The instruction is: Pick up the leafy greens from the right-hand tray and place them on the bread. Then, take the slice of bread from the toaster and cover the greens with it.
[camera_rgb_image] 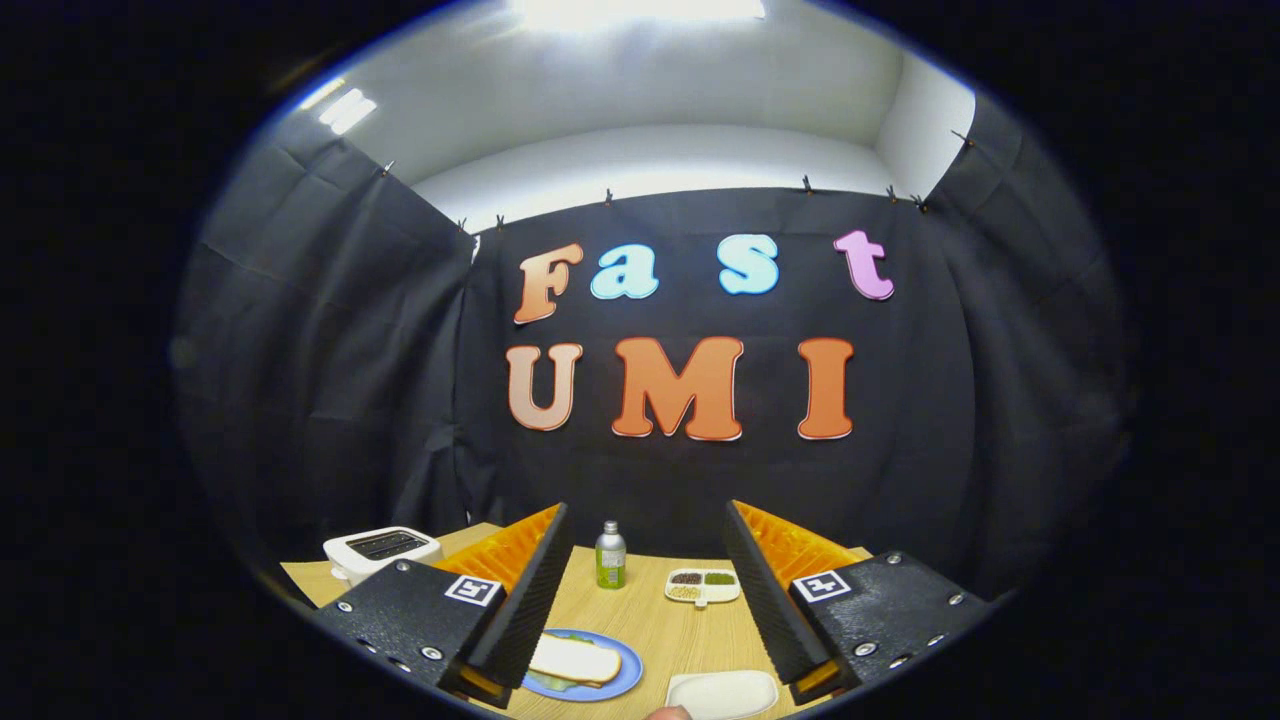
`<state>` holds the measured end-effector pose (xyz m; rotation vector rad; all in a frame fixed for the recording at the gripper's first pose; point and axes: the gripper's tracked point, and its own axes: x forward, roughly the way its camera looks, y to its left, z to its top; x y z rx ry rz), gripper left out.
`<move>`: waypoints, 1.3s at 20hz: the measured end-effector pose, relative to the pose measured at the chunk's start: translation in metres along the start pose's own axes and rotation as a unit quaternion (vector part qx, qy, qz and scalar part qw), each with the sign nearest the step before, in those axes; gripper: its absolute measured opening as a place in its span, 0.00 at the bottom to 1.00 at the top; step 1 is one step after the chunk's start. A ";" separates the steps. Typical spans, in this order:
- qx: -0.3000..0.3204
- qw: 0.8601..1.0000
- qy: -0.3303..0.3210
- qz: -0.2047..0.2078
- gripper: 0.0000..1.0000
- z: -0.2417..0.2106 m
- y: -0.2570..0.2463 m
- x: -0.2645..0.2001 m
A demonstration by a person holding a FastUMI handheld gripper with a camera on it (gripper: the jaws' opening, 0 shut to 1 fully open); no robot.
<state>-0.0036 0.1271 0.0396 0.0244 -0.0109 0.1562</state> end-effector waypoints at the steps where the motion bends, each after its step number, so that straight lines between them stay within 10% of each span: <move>1: -0.006 1.000 -0.010 -0.003 0.91 0.004 -0.002 -0.004; 26: 0.008 0.998 -0.057 -0.040 0.97 0.010 -0.032 -0.001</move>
